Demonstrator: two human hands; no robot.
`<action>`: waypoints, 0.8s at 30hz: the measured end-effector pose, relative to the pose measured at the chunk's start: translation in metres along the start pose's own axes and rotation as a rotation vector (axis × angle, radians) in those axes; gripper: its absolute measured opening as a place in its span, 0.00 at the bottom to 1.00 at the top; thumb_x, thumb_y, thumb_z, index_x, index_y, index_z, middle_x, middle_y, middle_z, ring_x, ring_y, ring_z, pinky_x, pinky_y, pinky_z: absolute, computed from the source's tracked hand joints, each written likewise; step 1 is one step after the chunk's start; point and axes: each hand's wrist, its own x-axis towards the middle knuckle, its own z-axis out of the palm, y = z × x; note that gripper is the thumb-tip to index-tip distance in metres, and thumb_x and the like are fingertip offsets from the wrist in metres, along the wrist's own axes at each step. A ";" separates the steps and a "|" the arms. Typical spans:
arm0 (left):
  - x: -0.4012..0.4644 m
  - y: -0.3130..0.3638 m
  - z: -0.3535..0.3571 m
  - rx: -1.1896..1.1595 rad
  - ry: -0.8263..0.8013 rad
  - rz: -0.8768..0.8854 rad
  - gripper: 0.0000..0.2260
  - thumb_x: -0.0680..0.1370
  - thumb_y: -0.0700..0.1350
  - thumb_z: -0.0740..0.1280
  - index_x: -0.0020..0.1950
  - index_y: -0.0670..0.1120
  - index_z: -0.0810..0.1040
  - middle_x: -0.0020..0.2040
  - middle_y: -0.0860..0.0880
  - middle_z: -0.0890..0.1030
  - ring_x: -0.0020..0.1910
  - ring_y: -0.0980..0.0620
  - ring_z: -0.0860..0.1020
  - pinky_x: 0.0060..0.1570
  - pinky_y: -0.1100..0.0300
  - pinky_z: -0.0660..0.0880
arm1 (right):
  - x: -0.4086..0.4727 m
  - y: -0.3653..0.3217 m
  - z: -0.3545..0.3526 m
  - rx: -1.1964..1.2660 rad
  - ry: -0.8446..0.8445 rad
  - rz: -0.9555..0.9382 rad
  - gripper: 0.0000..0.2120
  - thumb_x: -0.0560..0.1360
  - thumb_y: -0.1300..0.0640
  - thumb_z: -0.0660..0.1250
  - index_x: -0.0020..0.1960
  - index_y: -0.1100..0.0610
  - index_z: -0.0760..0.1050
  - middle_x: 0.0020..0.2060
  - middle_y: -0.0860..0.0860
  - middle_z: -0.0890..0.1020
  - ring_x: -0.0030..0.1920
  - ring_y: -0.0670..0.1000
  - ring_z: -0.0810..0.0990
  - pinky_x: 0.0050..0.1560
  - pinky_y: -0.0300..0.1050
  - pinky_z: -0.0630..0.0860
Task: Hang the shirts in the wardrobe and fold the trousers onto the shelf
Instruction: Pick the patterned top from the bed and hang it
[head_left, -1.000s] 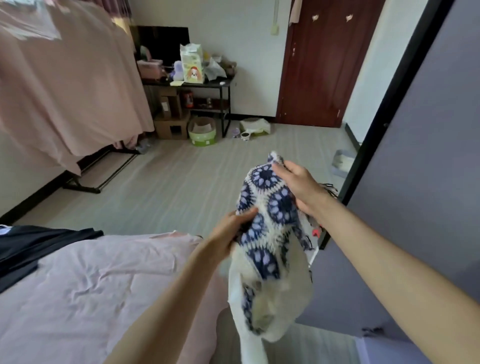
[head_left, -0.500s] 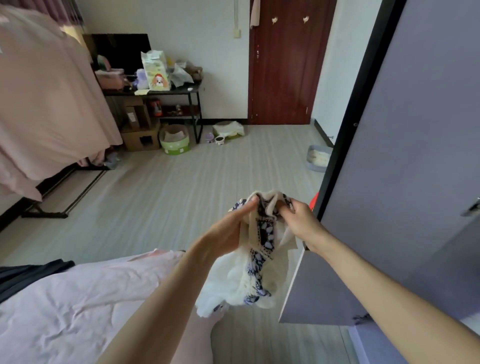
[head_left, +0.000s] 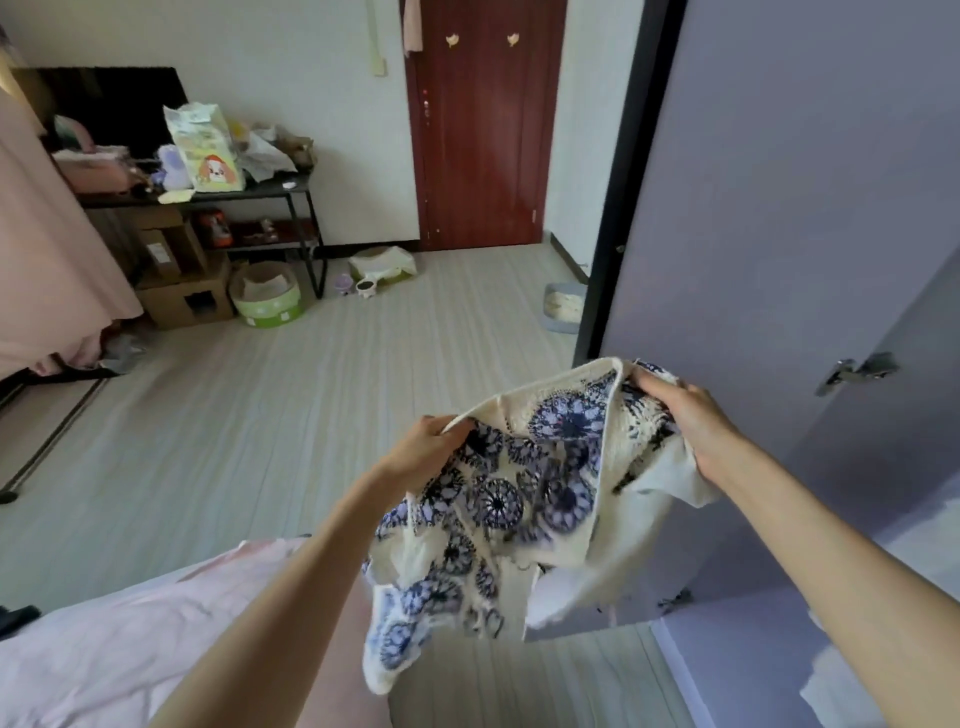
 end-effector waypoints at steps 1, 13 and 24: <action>0.005 0.005 0.006 -0.021 0.013 0.003 0.08 0.82 0.45 0.56 0.51 0.48 0.75 0.38 0.51 0.77 0.32 0.55 0.75 0.30 0.70 0.71 | -0.001 0.001 -0.009 -0.032 0.008 0.002 0.12 0.71 0.47 0.69 0.46 0.55 0.77 0.38 0.53 0.83 0.38 0.54 0.82 0.41 0.45 0.77; 0.045 0.089 0.126 0.056 -0.370 0.296 0.19 0.80 0.49 0.62 0.44 0.32 0.75 0.35 0.44 0.69 0.34 0.51 0.67 0.33 0.59 0.64 | -0.035 0.038 -0.135 -0.174 0.452 0.126 0.04 0.74 0.59 0.67 0.41 0.56 0.74 0.46 0.52 0.76 0.50 0.51 0.70 0.42 0.41 0.65; 0.108 0.232 0.242 0.120 -0.215 0.518 0.16 0.78 0.48 0.63 0.35 0.39 0.73 0.28 0.47 0.69 0.30 0.47 0.65 0.31 0.59 0.63 | -0.018 0.007 -0.251 -0.002 0.705 0.019 0.14 0.77 0.69 0.53 0.56 0.66 0.74 0.53 0.65 0.79 0.46 0.54 0.76 0.39 0.40 0.71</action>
